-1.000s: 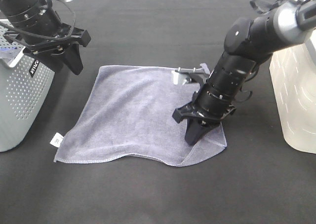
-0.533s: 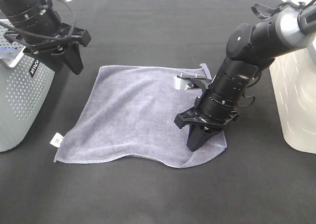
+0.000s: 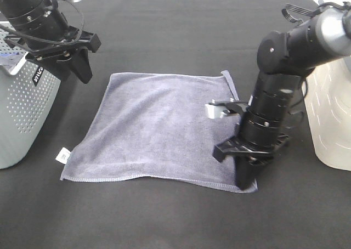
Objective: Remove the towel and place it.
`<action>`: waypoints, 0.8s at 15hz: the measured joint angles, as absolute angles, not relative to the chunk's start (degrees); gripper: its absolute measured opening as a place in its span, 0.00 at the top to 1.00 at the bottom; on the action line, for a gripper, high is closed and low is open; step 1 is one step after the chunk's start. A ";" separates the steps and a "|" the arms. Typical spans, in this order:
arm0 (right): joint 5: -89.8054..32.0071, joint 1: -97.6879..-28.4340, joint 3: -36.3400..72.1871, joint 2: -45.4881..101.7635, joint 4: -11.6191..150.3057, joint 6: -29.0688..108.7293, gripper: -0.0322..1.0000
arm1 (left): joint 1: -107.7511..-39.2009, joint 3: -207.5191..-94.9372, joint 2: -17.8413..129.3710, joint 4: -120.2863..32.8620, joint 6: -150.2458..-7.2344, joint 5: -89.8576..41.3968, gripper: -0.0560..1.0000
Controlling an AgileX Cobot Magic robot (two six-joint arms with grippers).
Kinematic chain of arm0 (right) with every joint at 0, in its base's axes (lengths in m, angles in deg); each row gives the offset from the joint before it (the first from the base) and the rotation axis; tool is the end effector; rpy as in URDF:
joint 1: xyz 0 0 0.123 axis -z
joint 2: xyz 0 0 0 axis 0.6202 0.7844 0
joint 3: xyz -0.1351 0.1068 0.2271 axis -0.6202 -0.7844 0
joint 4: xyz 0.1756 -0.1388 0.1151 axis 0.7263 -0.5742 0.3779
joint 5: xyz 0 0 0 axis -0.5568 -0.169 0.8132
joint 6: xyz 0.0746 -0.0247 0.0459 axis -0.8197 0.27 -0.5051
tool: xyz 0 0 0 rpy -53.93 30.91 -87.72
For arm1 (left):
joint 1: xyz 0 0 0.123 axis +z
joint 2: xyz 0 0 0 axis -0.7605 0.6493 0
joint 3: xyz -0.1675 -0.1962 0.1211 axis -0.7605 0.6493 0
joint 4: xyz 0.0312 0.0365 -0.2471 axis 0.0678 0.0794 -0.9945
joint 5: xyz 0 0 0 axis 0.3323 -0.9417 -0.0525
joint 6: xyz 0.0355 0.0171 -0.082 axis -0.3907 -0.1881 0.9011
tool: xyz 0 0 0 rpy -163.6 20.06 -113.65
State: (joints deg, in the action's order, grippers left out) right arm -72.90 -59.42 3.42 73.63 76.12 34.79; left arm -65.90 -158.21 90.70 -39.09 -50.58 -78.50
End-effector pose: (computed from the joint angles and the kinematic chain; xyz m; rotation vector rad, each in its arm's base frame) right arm 0.3082 0.1387 0.0929 0.7321 -2.8375 -0.2704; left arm 0.3758 -0.1230 0.2425 0.4657 2.8407 -0.2401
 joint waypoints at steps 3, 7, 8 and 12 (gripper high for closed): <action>-72.79 -59.42 0.10 68.36 73.02 31.98 0.90 | -65.90 -158.21 90.70 -38.87 -50.87 -79.48 0.51; -74.05 -59.42 -0.53 59.65 74.74 30.66 0.90 | -65.90 -158.21 90.70 -38.87 -50.87 -81.94 0.51; -74.62 -59.42 -0.53 55.87 76.12 30.60 0.89 | -65.90 -158.21 90.47 -38.87 -50.87 -83.31 0.51; -78.69 -59.42 -0.53 41.37 77.32 27.62 0.52 | -65.90 -158.21 86.80 -39.15 -49.15 -89.22 0.38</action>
